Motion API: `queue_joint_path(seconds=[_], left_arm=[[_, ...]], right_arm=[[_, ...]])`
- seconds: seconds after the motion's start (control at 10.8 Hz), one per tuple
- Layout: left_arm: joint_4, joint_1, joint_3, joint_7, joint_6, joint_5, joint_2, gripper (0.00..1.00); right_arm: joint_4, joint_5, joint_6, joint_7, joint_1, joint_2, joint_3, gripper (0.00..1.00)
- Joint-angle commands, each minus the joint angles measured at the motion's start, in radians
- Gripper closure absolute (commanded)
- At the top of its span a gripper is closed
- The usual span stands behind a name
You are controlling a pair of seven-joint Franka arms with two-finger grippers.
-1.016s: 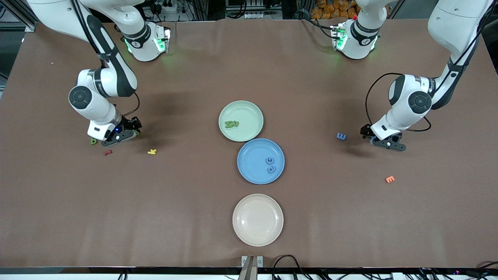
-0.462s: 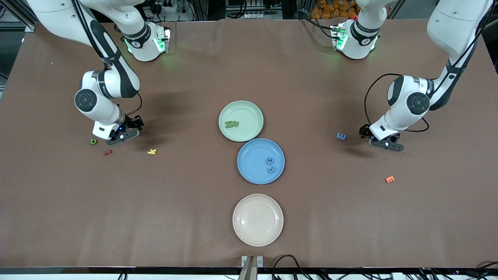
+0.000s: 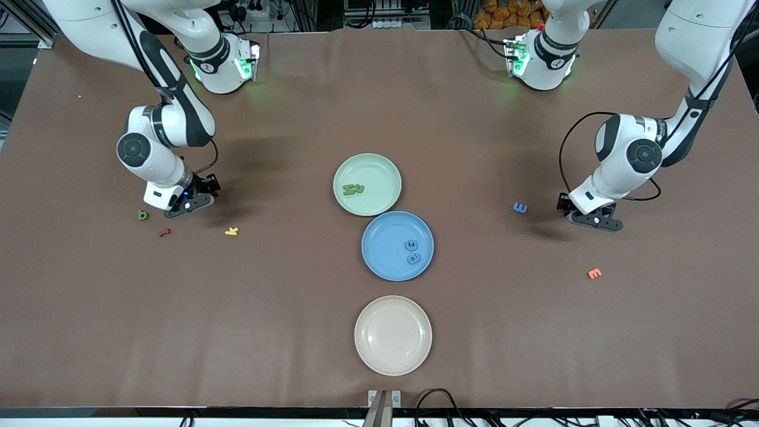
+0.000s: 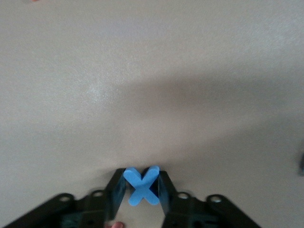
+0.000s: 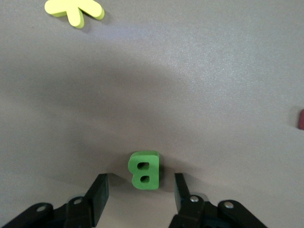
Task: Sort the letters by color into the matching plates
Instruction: 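Lower and grasp green B with the right gripper while the left gripper grasps x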
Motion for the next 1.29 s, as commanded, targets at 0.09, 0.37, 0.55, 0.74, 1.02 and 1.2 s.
queue_joint_path(seconds=[0.09, 0.37, 0.55, 0.74, 1.02, 1.2], left_arm=[[-0.01, 0.001, -0.01, -0.064, 0.011, 0.032, 0.008, 1.0], [0.007, -0.005, -0.028, -0.102, -0.003, 0.032, -0.015, 1.0], [0.06, -0.005, -0.071, -0.163, -0.082, 0.03, -0.023, 1.0], [0.125, -0.005, -0.132, -0.261, -0.19, 0.029, -0.02, 1.0], [0.159, -0.007, -0.181, -0.354, -0.205, 0.02, -0.015, 1.0], [0.202, -0.011, -0.21, -0.414, -0.242, 0.015, -0.006, 1.0]], right_arm=[[-0.021, 0.004, 0.019, -0.017, -0.015, -0.011, 0.008, 0.42], [-0.021, 0.004, 0.024, -0.017, -0.014, -0.008, 0.008, 0.51], [-0.021, 0.004, 0.022, -0.017, -0.014, -0.008, 0.01, 0.68], [-0.02, 0.004, 0.024, -0.017, -0.014, -0.007, 0.01, 0.84], [-0.015, 0.004, 0.022, -0.014, -0.011, -0.008, 0.011, 1.0], [-0.008, 0.004, 0.016, -0.01, -0.009, -0.014, 0.014, 1.0]])
